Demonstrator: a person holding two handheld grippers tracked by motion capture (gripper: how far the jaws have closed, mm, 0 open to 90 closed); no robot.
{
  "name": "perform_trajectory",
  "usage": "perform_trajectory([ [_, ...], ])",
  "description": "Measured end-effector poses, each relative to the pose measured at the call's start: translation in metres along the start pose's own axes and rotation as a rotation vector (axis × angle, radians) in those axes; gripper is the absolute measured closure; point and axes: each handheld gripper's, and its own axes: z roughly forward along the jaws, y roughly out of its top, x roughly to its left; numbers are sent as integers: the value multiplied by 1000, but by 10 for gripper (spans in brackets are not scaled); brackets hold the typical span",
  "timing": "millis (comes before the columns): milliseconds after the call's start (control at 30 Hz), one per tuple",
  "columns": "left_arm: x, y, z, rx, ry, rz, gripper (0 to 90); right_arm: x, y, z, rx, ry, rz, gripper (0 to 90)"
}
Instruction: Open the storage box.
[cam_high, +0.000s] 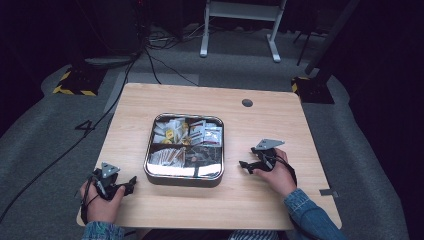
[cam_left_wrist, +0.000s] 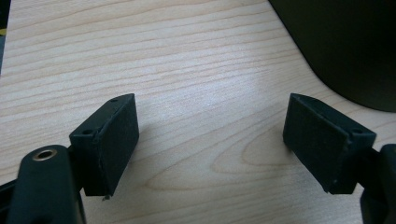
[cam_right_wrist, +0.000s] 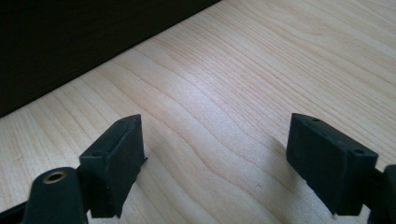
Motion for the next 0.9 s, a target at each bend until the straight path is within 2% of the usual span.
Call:
perform_trajectory([
  [133,-1,0,1,-3,-1,-6,187,0,1,1,-2,-2,-5,206],
  [233,-1,1,1,-3,0,-6,187,0,4,0,11,13,-15,303],
  [333,-1,1,1,0,0,-3,187,2,9,-4,20,43,26,325],
  [433,-1,1,1,-2,0,-6,187,5,17,-8,-18,65,38,326],
  [600,-1,1,1,0,0,0,185,13,30,-14,-61,75,22,326],
  [733,-1,2,2,1,-2,1,184,25,50,-19,-104,120,2,334],
  [900,-1,2,2,1,-2,1,185,38,76,-18,-113,164,-36,343],
])
